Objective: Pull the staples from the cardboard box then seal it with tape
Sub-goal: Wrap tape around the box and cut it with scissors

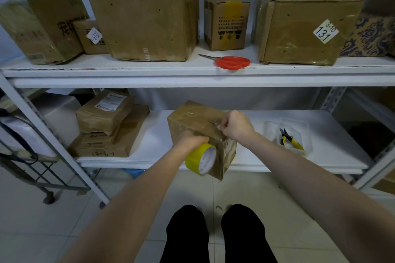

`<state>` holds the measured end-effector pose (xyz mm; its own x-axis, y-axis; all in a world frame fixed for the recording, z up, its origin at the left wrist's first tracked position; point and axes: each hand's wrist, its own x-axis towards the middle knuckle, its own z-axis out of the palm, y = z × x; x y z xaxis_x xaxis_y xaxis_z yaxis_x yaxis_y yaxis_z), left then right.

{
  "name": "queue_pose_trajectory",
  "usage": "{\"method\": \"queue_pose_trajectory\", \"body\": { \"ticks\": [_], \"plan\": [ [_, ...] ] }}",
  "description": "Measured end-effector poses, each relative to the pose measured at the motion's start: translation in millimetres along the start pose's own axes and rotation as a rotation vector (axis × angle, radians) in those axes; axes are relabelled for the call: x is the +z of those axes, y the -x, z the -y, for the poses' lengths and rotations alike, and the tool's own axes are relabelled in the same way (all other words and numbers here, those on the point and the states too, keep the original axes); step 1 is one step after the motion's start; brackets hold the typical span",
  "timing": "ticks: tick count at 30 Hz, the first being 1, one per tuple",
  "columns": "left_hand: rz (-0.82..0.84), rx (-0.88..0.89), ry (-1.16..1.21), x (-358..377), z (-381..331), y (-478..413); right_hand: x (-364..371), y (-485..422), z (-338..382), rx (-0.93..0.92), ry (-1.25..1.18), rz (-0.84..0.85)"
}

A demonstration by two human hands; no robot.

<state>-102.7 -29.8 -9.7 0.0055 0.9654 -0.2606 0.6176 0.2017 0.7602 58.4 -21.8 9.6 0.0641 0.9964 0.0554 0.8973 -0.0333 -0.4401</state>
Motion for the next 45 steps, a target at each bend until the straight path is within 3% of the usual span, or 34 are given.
{"method": "queue_pose_trajectory", "body": {
  "ticks": [2,4,6,9,13,15,18,20,23,26,31,34,36,40,45],
  "plan": [
    [-0.023,-0.027,-0.055,-0.5,1.4,2.5,0.1,0.8,0.1,-0.028,0.061,-0.010],
    [-0.174,0.015,-0.228,-2.5,-0.4,8.0,-1.8,2.2,4.2,-0.057,0.143,-0.012],
    [-0.276,0.194,-0.364,-0.5,-3.4,12.1,-2.5,4.5,10.6,-0.081,0.239,-0.011],
    [-0.191,0.405,-0.450,1.2,-6.0,15.2,-4.8,7.0,16.6,-0.111,0.345,-0.033],
    [-0.201,0.366,-0.461,-2.6,-2.5,14.0,-23.4,5.4,6.4,-0.053,0.441,-0.122],
    [-0.209,0.365,-0.440,-1.4,-2.1,15.0,-21.9,9.2,3.7,-0.165,0.426,-0.154],
    [-0.219,0.365,-0.436,0.4,-3.2,14.4,-5.7,26.6,4.6,-0.342,0.266,-0.035],
    [-0.209,0.357,-0.435,3.0,-1.8,13.8,2.1,37.9,5.0,-0.399,0.301,0.058],
    [-0.231,0.340,-0.334,8.0,2.4,10.6,0.8,34.9,2.0,-0.457,0.462,0.037],
    [-0.272,0.190,-0.096,14.7,-0.7,9.3,-0.1,20.5,-4.1,-0.426,0.476,-0.006],
    [0.022,0.033,0.164,24.5,5.6,4.6,9.0,5.5,-5.7,-0.296,0.366,-0.003],
    [0.010,0.019,0.217,23.9,10.7,-2.0,9.5,-0.1,-4.1,-0.285,0.358,0.032],
    [0.005,-0.005,0.193,24.1,12.0,-4.8,10.7,-0.1,-4.6,-0.273,0.373,0.038],
    [0.037,-0.063,-0.076,46.0,35.8,1.8,12.1,0.3,-4.3,-0.265,0.340,0.046],
    [0.056,-0.018,-0.022,53.5,39.0,-9.3,6.3,-1.2,-4.1,-0.277,0.323,-0.003]
  ]
}}
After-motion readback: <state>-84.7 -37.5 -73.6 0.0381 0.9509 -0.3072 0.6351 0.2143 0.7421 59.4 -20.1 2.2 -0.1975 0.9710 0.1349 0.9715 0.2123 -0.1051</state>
